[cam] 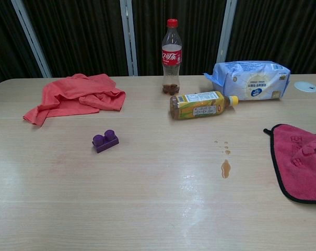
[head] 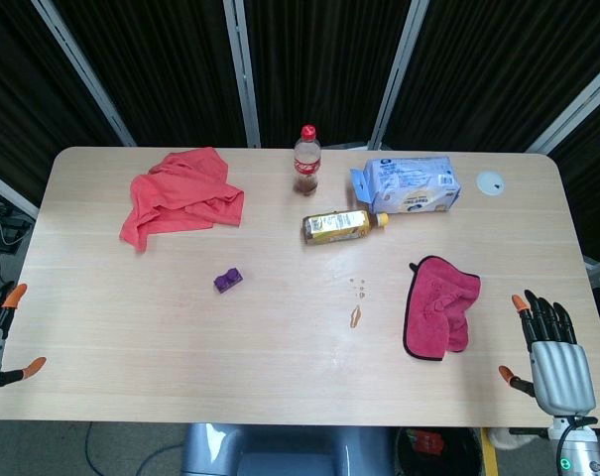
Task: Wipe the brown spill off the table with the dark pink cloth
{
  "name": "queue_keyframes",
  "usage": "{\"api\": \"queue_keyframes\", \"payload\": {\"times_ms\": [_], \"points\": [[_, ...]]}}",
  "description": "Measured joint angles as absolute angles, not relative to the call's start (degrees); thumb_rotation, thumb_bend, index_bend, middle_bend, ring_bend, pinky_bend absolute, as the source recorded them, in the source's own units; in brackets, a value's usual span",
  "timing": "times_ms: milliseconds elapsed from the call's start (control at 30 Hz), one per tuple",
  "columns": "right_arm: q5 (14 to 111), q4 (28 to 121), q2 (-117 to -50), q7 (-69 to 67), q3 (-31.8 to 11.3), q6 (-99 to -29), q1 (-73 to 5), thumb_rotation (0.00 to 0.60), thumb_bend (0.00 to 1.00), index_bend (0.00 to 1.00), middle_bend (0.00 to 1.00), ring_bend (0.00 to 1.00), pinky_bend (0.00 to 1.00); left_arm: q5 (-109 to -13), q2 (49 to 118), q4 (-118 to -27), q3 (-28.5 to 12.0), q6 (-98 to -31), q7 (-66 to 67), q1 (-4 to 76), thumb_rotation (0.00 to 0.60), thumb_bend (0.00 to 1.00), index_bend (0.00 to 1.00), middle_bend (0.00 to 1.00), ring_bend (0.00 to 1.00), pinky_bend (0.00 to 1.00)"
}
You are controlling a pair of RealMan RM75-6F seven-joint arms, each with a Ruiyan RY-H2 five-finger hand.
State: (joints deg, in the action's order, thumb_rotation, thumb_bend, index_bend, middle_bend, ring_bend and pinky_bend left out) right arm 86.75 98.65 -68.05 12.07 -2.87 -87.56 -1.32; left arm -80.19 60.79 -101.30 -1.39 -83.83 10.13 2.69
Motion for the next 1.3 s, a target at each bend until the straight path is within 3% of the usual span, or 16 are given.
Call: {"api": "queue_keyframes", "payload": {"times_ms": [567, 833, 1133, 1300], "points": [[86.6, 99.1, -67.9, 11.8, -2.8, -87.3, -1.3, 0.6, 0.05, 0.04, 0.0, 0.0, 0.0, -80.1, 60.8, -101.4, -1.5, -83.8, 10.2, 2.7, 0.6, 0.0, 0.0, 0.0, 0.0, 0.0], [83.6, 101.7, -67.3, 12.2, -3.4, -83.7, -2.7, 0.6, 0.05, 0.06, 0.0, 0.0, 0.0, -79.8, 60.7, -101.3, -1.6, -83.5, 9.7, 2.7, 0.6, 0.0, 0.0, 0.0, 0.0, 0.0], [70.8, 103.1, -68.4, 17.4, -7.0, -74.2, -8.2, 0.6, 0.07, 0.11, 0.02, 0.0, 0.02, -78.7, 60.9, -101.6, -2.0, -82.6, 9.9, 3.2, 0.6, 0.0, 0.01, 0.0, 0.0, 0.0], [61.9, 99.6, -73.8, 23.0, -9.6, -69.7, -13.2, 0.6, 0.07, 0.14, 0.04, 0.0, 0.04, -78.5, 60.9, -101.6, -2.0, -82.2, 9.4, 3.4, 0.6, 0.0, 0.02, 0.0, 0.0, 0.0]]}}
